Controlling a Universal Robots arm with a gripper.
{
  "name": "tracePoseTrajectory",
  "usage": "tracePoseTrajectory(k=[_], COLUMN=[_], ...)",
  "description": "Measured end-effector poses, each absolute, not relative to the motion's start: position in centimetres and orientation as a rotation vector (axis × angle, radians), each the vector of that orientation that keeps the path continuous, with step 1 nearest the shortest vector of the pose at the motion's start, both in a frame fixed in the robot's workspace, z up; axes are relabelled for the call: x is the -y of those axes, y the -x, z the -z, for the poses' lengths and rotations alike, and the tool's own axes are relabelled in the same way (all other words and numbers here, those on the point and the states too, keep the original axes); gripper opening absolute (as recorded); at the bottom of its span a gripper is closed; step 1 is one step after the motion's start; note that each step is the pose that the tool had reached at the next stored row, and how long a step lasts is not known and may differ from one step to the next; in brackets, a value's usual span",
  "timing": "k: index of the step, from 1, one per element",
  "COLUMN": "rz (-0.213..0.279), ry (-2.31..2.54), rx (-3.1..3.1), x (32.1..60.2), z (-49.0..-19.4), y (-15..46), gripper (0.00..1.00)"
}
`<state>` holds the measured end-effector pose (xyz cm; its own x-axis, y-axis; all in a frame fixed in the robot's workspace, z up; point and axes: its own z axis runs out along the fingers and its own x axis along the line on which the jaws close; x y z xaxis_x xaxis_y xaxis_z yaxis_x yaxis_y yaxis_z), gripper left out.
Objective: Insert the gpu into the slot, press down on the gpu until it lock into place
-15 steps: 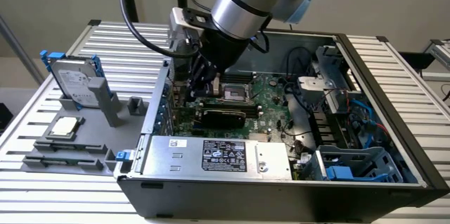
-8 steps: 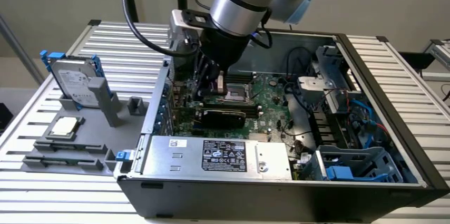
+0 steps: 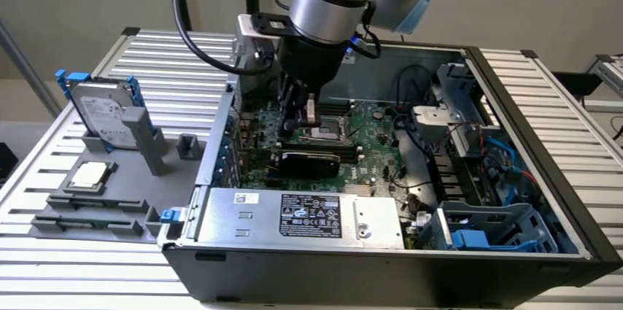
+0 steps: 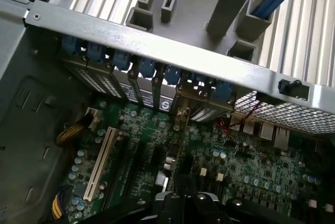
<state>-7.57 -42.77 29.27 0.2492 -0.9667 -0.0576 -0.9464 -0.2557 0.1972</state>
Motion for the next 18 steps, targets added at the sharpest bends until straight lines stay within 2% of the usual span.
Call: tracePoseTrajectory(k=[7, 18], rz=[0.208, 0.197], ry=[-2.396, -2.401], rx=[1.866, 1.874], x=[42.6, 42.6], z=[-30.2, -32.9], y=[7.6, 7.6], gripper=[0.11, 0.11])
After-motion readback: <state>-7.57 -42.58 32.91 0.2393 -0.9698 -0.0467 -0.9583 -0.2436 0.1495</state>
